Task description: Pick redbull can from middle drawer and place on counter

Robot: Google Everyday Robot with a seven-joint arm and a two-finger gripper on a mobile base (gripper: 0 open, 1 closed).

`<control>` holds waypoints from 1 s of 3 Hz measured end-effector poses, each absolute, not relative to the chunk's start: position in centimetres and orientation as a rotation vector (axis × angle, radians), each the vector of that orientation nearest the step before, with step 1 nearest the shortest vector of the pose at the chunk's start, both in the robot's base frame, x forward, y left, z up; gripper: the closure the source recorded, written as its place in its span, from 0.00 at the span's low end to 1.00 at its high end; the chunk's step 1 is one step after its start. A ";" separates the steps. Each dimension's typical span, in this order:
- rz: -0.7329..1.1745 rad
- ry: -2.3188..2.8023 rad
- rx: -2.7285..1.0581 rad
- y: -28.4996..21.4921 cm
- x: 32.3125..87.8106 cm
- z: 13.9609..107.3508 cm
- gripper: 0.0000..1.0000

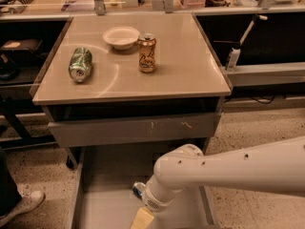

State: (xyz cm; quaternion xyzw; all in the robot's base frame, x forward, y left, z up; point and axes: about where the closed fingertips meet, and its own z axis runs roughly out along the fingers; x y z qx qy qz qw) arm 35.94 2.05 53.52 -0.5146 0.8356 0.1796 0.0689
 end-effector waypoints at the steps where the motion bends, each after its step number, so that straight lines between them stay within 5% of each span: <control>1: 0.614 2.559 -1.525 4.7 36.4 51.3 0.00; 3: 0.596 2.562 -1.469 4.6 37.1 50.3 0.00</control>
Offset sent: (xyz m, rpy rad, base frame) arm 0.0044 0.0238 -0.0200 0.0156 0.0536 -0.0163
